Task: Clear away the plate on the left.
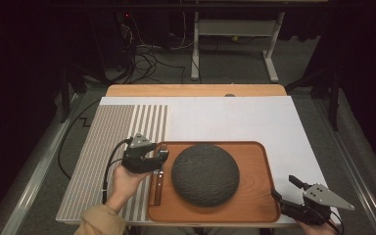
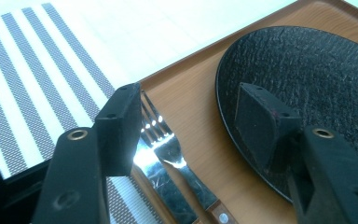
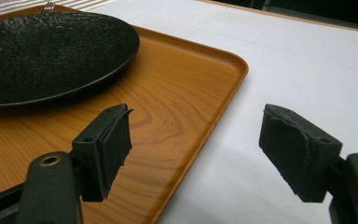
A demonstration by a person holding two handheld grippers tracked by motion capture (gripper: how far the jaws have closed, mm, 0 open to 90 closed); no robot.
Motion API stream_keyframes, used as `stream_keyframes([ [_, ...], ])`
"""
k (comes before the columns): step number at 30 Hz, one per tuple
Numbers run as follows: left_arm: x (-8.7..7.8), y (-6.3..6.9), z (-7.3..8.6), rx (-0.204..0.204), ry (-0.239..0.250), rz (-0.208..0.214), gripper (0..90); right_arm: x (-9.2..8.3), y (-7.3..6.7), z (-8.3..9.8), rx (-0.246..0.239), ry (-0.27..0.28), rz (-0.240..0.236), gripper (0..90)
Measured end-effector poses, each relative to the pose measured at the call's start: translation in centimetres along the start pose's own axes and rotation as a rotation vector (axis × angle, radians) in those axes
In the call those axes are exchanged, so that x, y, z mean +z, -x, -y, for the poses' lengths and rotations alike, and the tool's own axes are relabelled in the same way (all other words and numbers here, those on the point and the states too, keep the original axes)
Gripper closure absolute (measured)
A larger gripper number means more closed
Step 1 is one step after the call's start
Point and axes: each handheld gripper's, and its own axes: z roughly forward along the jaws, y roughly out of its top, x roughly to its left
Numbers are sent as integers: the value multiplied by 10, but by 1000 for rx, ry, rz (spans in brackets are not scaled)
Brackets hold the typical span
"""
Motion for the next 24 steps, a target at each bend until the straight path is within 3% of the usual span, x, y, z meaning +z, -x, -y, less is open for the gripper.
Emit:
stream_keyframes([
  [3,-5,-1,1,19,5,-28,395,0,0,0,-1,0,0,253],
  [17,-25,-11,11,-1,57,-42,395,0,0,0,3,-3,5,252],
  [24,-32,-12,16,15,74,-57,395,0,0,0,11,-2,5,253],
])
